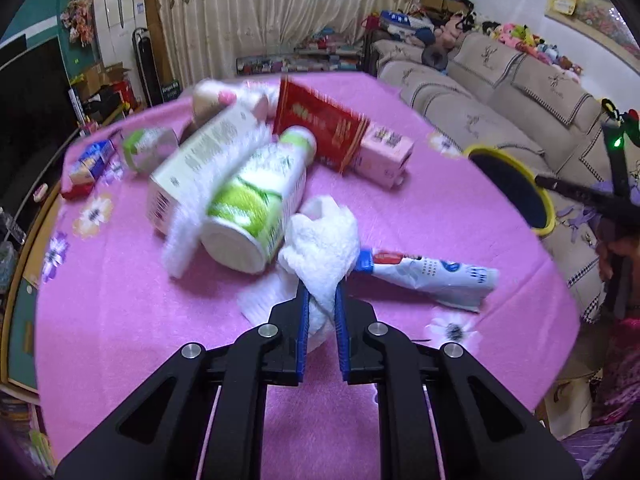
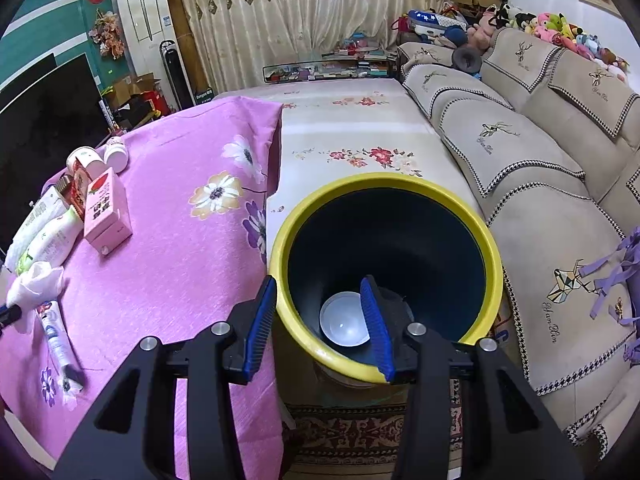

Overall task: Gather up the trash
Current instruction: 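Grasp the white towel with the left gripper and lift it, then carry the white towel over the yellow bin and open the left gripper, then move the right gripper to the toothpaste tube and grasp it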

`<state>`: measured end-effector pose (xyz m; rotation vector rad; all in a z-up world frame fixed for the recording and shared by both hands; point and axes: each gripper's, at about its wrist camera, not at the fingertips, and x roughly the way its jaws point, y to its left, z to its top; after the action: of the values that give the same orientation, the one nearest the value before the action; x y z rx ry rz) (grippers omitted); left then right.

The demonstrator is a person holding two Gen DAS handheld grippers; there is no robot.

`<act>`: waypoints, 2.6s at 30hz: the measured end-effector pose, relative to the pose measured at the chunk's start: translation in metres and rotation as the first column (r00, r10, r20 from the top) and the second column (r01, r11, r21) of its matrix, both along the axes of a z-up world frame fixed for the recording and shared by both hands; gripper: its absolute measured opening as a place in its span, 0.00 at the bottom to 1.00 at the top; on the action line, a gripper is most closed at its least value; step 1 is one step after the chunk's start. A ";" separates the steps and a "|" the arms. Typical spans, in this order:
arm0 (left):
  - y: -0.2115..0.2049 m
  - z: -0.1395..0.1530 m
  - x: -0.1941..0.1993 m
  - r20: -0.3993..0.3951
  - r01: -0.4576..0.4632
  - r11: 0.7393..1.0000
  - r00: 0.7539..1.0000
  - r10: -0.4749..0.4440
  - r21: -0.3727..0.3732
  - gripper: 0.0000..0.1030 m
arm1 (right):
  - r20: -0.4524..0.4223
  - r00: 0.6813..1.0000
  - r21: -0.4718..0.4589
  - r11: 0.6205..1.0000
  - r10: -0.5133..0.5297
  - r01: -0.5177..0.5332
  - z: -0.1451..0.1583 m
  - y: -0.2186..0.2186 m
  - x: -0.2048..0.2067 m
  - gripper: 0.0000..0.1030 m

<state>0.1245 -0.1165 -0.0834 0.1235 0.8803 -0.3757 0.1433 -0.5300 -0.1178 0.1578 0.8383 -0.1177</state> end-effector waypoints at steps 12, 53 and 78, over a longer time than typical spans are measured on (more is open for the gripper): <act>0.003 0.075 -0.020 0.156 -0.002 1.000 0.988 0.001 0.012 0.12 | 0.033 0.999 0.021 1.000 -0.013 0.013 0.003 -0.003 -0.029 0.41; -0.403 -0.029 0.084 -0.099 0.474 0.877 0.879 -0.467 0.075 0.13 | 0.014 0.932 0.047 0.931 -0.363 0.363 -0.041 -0.142 -0.135 0.57; -0.245 0.085 0.025 0.137 0.304 0.949 0.947 -0.291 -0.084 0.90 | 0.045 0.961 0.038 0.962 -0.273 0.272 -0.021 -0.094 -0.123 0.61</act>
<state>0.1499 -0.3620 0.0016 0.1826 0.7189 -0.6893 0.0200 -0.6237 -0.1386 0.3051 0.7653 -0.3581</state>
